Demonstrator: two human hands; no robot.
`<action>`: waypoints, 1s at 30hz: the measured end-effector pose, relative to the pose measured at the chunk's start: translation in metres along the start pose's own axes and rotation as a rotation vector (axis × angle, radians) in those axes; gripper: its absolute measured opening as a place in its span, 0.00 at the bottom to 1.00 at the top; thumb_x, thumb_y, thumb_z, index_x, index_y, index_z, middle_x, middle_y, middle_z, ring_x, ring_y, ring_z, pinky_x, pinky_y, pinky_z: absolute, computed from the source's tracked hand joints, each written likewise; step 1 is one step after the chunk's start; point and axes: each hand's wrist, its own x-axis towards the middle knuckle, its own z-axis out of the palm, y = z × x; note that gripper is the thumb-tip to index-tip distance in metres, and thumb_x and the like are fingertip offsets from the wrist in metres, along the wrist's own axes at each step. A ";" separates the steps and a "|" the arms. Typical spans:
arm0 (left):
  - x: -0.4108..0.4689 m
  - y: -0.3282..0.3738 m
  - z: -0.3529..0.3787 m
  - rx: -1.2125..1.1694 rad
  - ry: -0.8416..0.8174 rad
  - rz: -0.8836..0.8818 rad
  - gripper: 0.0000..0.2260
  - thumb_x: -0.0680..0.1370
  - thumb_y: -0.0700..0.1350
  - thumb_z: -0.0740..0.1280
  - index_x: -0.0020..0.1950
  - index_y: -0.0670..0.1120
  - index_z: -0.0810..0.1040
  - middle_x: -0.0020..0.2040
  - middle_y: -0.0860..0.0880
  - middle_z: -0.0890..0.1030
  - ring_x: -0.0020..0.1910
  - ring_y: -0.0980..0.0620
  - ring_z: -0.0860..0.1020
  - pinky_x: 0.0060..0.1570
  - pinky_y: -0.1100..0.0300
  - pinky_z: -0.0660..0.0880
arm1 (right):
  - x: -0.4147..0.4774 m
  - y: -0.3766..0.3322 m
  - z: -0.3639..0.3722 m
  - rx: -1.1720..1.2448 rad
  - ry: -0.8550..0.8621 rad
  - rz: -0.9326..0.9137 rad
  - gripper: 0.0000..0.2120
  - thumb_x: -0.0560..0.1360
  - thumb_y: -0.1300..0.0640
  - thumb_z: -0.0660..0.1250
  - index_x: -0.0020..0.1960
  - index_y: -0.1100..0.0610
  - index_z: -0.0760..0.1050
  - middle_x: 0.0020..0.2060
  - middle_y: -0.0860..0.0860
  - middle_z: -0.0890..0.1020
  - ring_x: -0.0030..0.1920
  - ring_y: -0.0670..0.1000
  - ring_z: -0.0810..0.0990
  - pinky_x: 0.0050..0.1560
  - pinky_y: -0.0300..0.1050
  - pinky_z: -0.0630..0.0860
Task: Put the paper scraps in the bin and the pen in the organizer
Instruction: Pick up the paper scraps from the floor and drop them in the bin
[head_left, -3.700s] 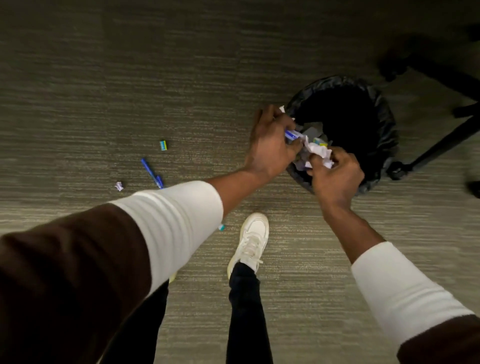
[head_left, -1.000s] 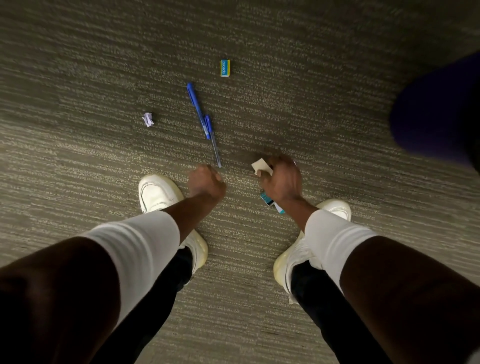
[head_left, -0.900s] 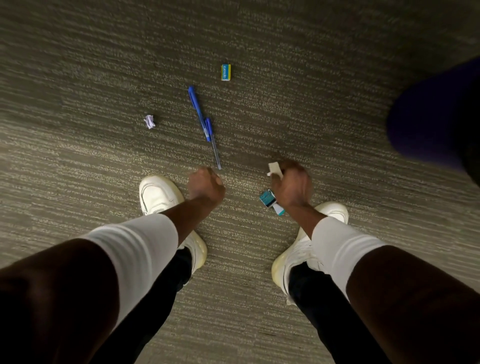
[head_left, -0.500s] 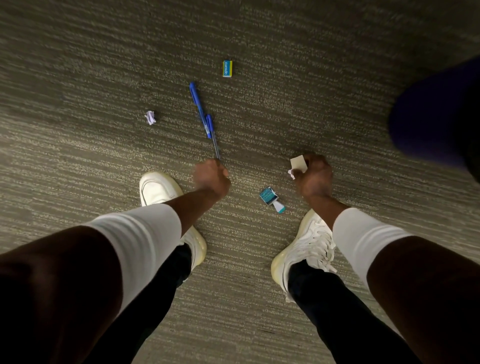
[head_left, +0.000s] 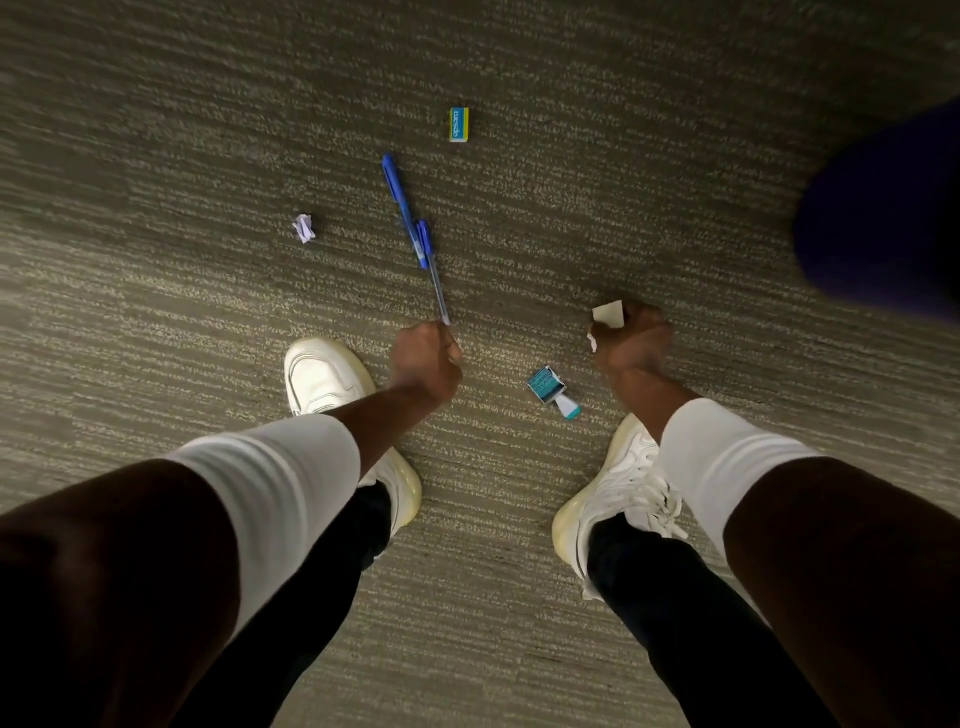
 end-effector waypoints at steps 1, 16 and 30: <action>-0.002 -0.001 -0.003 0.010 -0.002 0.005 0.08 0.72 0.33 0.73 0.43 0.46 0.84 0.45 0.50 0.86 0.43 0.53 0.81 0.46 0.59 0.79 | 0.000 0.000 -0.003 0.008 -0.006 0.003 0.13 0.72 0.55 0.79 0.54 0.60 0.84 0.51 0.55 0.87 0.50 0.54 0.86 0.48 0.41 0.78; -0.077 0.091 -0.081 0.034 -0.027 0.075 0.11 0.71 0.34 0.73 0.41 0.51 0.81 0.44 0.53 0.85 0.40 0.57 0.79 0.40 0.67 0.72 | -0.092 0.004 -0.144 0.164 0.008 0.092 0.09 0.69 0.59 0.81 0.45 0.57 0.83 0.41 0.56 0.87 0.41 0.58 0.87 0.44 0.58 0.85; -0.140 0.388 -0.099 -0.230 -0.019 0.325 0.06 0.71 0.38 0.74 0.39 0.49 0.83 0.41 0.53 0.87 0.43 0.53 0.84 0.50 0.61 0.80 | -0.106 -0.042 -0.367 0.226 0.255 -0.086 0.11 0.71 0.57 0.79 0.50 0.61 0.83 0.38 0.51 0.83 0.38 0.52 0.82 0.39 0.40 0.70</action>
